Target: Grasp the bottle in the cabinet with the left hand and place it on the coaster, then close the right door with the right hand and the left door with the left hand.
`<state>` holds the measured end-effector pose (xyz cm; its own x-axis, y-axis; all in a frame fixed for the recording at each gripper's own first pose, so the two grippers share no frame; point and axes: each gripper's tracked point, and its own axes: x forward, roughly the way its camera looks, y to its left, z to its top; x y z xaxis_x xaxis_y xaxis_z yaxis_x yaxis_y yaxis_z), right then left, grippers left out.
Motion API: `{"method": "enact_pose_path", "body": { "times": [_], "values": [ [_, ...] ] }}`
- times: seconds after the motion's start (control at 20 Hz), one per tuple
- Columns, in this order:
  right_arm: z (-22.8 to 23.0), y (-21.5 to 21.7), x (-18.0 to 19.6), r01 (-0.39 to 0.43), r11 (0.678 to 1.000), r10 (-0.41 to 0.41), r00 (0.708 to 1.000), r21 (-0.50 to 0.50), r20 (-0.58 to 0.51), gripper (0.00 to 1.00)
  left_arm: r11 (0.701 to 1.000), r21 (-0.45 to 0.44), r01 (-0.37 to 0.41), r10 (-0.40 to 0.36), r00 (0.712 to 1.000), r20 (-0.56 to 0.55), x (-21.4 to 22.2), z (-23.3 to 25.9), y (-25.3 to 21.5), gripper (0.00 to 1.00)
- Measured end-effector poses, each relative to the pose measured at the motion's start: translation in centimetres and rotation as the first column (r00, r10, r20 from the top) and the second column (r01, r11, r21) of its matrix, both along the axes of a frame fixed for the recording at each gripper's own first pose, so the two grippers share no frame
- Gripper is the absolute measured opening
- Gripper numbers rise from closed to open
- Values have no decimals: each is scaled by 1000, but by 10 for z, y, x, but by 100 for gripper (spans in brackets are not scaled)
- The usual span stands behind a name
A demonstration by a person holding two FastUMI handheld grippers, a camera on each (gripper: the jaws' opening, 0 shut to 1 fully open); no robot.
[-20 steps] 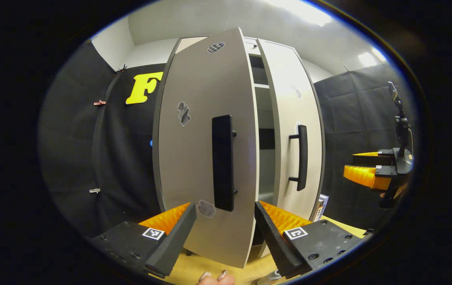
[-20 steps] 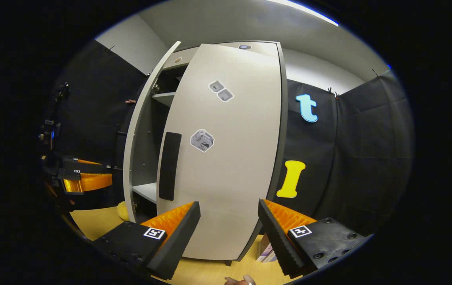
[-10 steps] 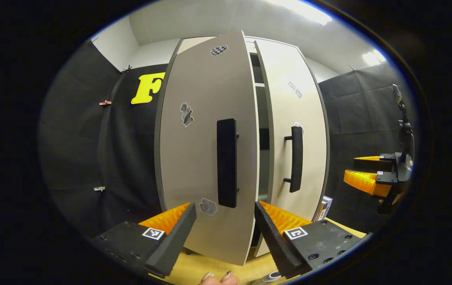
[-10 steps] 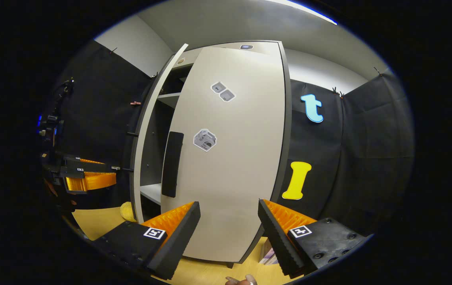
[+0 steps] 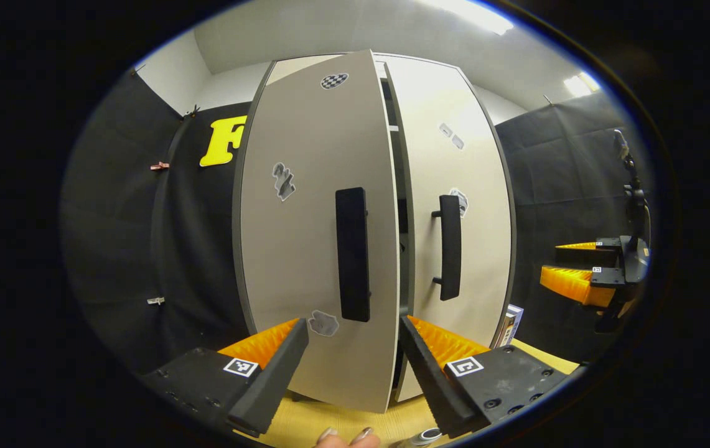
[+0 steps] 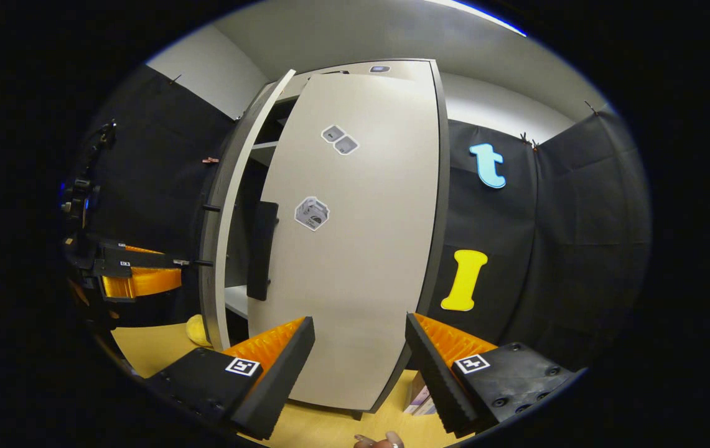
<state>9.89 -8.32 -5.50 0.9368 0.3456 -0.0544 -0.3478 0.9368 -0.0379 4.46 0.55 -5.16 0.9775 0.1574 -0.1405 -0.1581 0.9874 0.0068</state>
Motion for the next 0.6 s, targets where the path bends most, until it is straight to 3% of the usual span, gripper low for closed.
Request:
{"method": "enact_pose_path", "body": {
  "times": [0.6],
  "values": [
    [-2,6,-7,-11,999,11,1000,-31,12,98,1000,6,17,-17,1000,12,-3,5,-5,94]
  ]
}}
